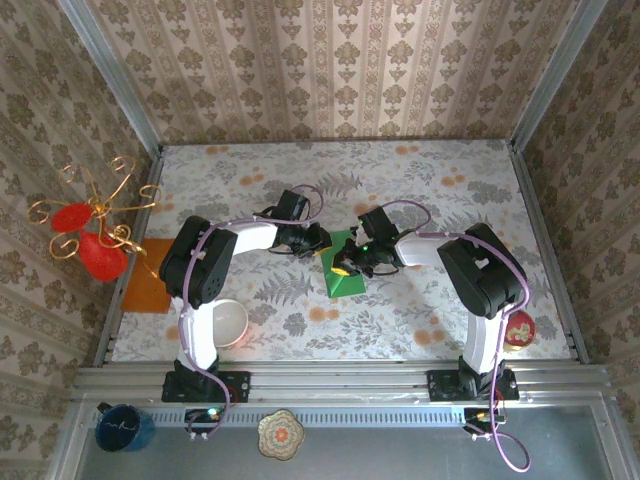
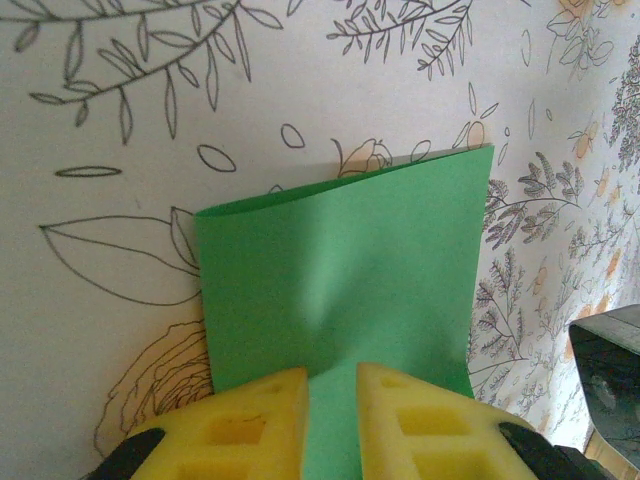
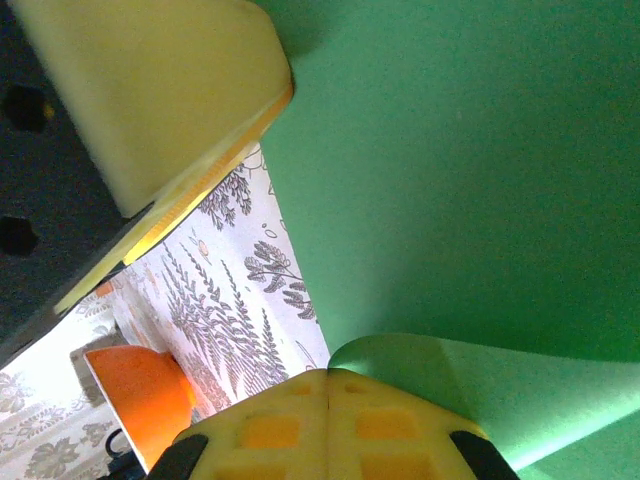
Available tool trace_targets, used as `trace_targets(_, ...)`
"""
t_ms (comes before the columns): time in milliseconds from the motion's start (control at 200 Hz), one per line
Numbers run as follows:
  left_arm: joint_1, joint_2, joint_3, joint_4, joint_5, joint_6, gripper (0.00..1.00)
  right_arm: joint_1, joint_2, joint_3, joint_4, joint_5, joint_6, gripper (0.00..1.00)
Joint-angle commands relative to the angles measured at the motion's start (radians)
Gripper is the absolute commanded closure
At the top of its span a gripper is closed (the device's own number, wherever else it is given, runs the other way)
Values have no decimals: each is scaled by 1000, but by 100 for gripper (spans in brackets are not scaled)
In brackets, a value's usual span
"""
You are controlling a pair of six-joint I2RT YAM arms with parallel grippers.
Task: Fold a paper plane with a square sheet of paper (pick it up from the middle)
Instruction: Fold the triangle a second time at the center of the table.
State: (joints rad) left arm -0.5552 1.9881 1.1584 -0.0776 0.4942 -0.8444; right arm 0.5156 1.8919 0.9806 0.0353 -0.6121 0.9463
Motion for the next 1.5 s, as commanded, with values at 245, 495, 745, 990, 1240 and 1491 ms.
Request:
trace_targets(245,-3,36,-29,-33,-11,-15,78,8,28,3,18,27,13,100)
trace_targets(495,-4,36,-31,-34,-14,-16,78,8,30,-2,18,45,16,100)
trace_targets(745,-5,37,-30,-37,-17,-18,78,6,40,-5,29,42,20,100)
trace_targets(990,-5,33,-34,-42,-20,-18,78,6,46,-5,32,40,23,100)
trace_targets(1240,-4,33,-34,-42,-22,-19,78,1,52,-12,35,47,32,100)
trace_targets(1491,-4,34,-35,-44,-22,-22,78,-4,53,-20,39,54,40,100)
